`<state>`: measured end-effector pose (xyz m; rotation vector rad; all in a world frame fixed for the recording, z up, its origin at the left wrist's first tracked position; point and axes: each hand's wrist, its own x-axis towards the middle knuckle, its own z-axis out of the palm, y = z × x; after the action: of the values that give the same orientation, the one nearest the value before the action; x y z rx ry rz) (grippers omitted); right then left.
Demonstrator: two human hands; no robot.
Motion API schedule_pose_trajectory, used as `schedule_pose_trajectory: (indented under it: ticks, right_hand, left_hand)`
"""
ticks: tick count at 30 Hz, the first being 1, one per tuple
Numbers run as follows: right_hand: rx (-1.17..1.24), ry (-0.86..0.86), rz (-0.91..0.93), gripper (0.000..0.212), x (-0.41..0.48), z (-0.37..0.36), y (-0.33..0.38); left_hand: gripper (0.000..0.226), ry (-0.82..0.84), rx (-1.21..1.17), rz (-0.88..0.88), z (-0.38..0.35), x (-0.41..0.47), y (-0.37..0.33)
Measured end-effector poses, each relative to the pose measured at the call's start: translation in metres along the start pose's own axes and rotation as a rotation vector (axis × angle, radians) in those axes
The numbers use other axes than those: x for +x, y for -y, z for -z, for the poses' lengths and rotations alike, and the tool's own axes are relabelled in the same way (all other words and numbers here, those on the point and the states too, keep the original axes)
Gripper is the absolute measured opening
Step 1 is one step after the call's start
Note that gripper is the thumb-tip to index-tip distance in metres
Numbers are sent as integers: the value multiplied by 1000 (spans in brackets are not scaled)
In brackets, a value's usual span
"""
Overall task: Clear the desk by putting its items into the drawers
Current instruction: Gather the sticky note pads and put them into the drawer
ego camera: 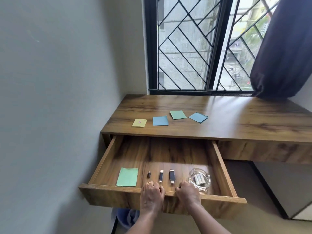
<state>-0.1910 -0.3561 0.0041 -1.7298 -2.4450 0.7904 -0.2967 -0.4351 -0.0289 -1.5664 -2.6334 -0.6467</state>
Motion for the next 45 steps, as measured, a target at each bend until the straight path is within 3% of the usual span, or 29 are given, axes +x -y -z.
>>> schedule_pose_trajectory:
  ticks: [7,11,16,21,24,26,30,34,38,45]
  right_hand:
    - [-8,45,-30,27,-24,3,2]
    - [-3,58,-65,24,-34,3,4]
    - [-22,81,-104,31,-39,0,7]
    - [-31,117,-91,30,-29,-2,10]
    - [-49,120,-131,33,-18,2,16]
    - [-72,85,-134,32,-3,6,23]
    - [-4,11,-89,20,37,25,46]
    - [68,-99,-72,27,99,39,77]
    - [135,-163,-45,25,168,41,122]
    - [227,-234,-98,38,276,26,183]
  left_hand:
    - [31,11,-35,69,7,-23,-5]
    - [17,79,-11,97,15,-35,-8]
    - [24,157,30,111,10,-41,-6]
    - [44,147,113,103,22,-37,-14]
    - [31,313,61,162,42,-27,-13]
    - [38,149,82,137,35,-7,-1]
    - [39,85,79,84,42,52,25]
    - [33,-14,66,184,51,135,52]
    - [40,-44,80,337,58,216,83]
    - [78,50,30,527,43,328,119]
